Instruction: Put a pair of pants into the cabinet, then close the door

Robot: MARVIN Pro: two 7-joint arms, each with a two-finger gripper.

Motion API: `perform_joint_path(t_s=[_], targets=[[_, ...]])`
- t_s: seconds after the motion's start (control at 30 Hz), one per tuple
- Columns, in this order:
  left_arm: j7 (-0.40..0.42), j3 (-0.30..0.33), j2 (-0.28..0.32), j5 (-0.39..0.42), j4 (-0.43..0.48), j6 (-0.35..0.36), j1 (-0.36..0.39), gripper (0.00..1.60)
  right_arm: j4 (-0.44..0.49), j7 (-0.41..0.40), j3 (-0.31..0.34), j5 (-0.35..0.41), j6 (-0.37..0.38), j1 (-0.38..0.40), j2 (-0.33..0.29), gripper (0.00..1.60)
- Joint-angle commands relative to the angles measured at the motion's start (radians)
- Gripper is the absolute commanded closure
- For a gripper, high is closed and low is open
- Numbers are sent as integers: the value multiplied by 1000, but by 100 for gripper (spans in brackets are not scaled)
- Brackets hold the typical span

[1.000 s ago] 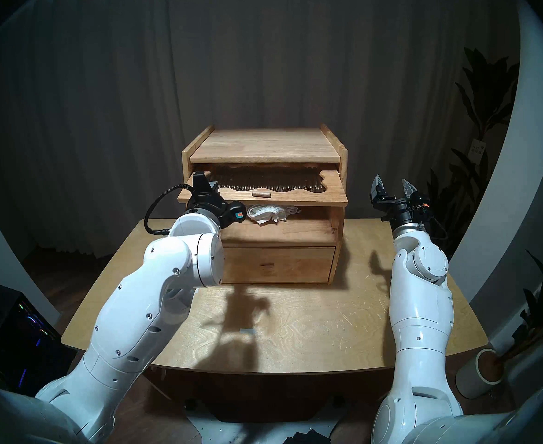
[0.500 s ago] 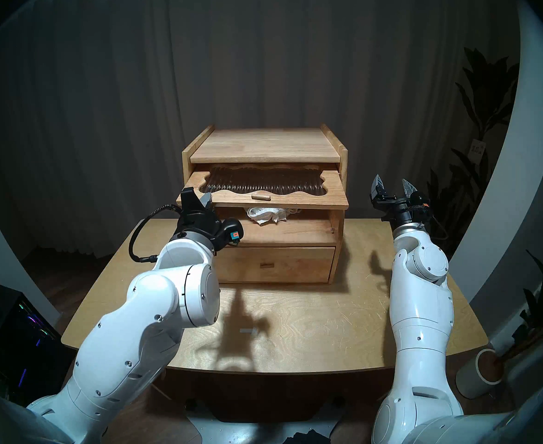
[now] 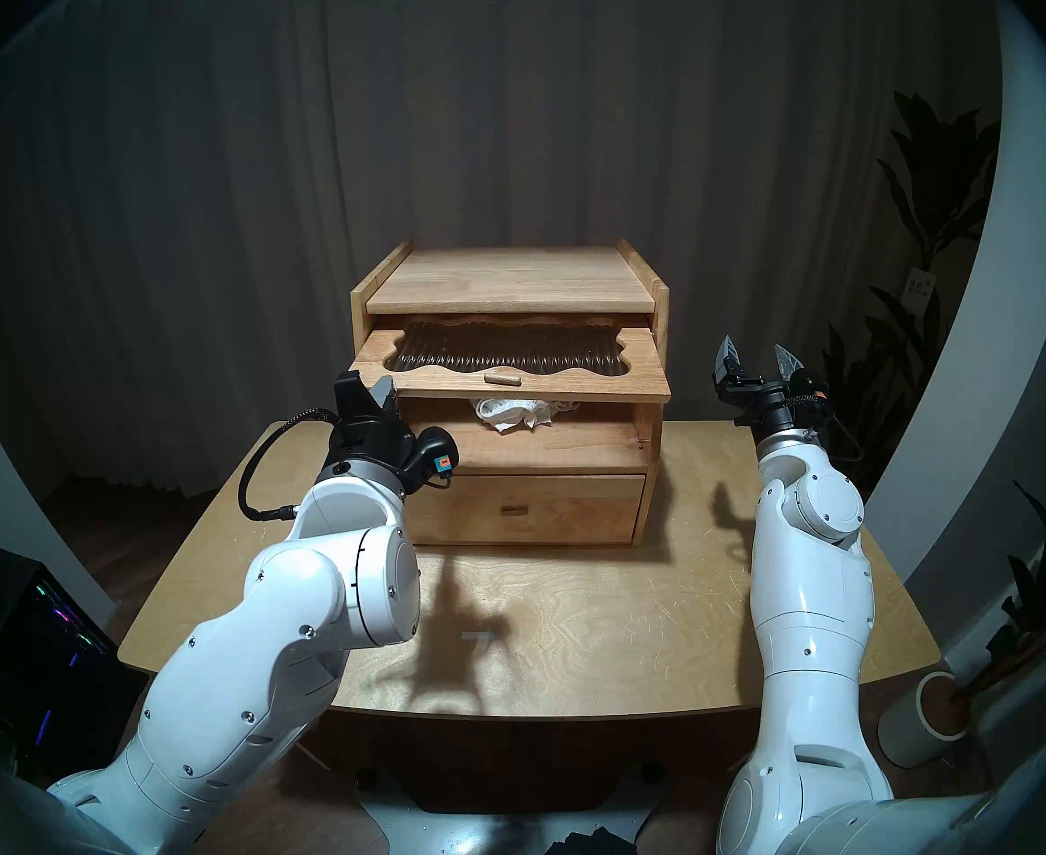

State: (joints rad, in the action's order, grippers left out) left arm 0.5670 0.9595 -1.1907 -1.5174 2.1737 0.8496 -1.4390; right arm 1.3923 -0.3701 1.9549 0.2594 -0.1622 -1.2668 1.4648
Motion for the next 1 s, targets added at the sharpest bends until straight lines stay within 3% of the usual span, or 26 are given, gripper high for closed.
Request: perform_joint_path(t_s=[0.0, 0.3, 0.33, 0.37, 0.4, 0.43, 0.47, 0.5, 0.97], targets=[[9, -8, -15, -6, -61, -19, 47, 160, 22, -2, -1, -1, -10, 8, -2, 0], [25, -41, -31, -11, -97, -61, 99, 156, 22, -1, -2, 0, -10, 7, -3, 0], [25, -44, -33, -10, -98, -66, 105, 144, 22, 0, -2, 0, -10, 7, -4, 0], [27, -48, -34, -12, -100, -70, 111, 110, 22, 0, -3, 0, -10, 7, -4, 0], [29, -53, -36, -20, -103, -71, 118, 100, 22, 0, -3, 0, -10, 7, -4, 0], [32, -57, -37, -26, -106, -71, 124, 77, 22, 0, -3, 0, -10, 7, -4, 0], [36, -59, -41, -28, -110, -71, 129, 46, 22, 0, -3, 0, -10, 7, -4, 0], [40, -61, -44, -30, -113, -71, 133, 3, 22, 0, -3, 1, -10, 7, -4, 0], [46, -45, -55, -56, -178, -93, 212, 0, 21, 1, -5, 3, -10, 7, -6, 0]])
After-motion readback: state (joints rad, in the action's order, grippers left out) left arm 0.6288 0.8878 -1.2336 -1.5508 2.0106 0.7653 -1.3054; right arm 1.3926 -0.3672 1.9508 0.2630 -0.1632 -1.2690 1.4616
